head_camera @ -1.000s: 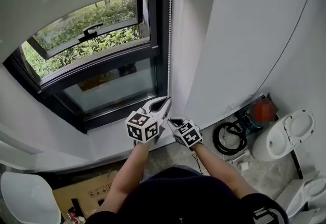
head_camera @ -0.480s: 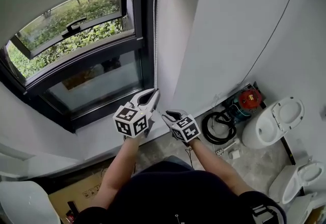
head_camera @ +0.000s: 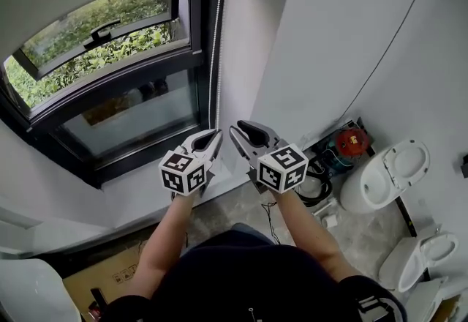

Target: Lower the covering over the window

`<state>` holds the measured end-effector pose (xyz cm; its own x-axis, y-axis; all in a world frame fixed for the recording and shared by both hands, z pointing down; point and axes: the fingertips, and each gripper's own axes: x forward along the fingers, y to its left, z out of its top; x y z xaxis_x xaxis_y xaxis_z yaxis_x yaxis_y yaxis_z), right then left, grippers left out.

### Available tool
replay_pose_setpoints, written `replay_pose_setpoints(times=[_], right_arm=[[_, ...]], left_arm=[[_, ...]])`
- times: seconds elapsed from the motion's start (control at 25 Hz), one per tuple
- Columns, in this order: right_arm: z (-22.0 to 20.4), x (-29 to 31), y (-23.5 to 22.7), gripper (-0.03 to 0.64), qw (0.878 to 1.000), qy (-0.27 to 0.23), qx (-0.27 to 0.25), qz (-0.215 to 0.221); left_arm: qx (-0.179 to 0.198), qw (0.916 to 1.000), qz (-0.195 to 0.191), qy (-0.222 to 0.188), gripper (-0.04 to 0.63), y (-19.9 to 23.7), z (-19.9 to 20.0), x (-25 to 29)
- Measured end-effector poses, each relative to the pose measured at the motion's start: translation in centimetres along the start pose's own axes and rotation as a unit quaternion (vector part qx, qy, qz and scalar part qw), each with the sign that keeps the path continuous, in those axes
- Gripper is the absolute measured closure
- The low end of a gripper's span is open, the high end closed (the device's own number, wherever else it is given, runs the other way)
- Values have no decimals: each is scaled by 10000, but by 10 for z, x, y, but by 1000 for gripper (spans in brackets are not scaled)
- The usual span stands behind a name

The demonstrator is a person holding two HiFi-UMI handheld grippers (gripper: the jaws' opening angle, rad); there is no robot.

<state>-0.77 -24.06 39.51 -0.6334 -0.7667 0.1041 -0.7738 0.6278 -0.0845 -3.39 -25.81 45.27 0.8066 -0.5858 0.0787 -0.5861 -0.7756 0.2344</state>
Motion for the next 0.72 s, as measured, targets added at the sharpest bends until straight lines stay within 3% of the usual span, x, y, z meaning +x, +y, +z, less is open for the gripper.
replay_pose_setpoints(times=[0.24, 0.56, 0.72], right_arm=[[29, 16, 8, 554, 9993, -248, -77, 260], [49, 32, 17, 554, 9985, -382, -209, 332], [64, 38, 17, 554, 9978, -531, -258, 295]], left_arm=[[21, 9995, 51, 313, 583, -1, -37, -2], [-113, 9998, 76, 144, 583, -2, -40, -4], [-136, 9988, 62, 465, 583, -4, -65, -1]])
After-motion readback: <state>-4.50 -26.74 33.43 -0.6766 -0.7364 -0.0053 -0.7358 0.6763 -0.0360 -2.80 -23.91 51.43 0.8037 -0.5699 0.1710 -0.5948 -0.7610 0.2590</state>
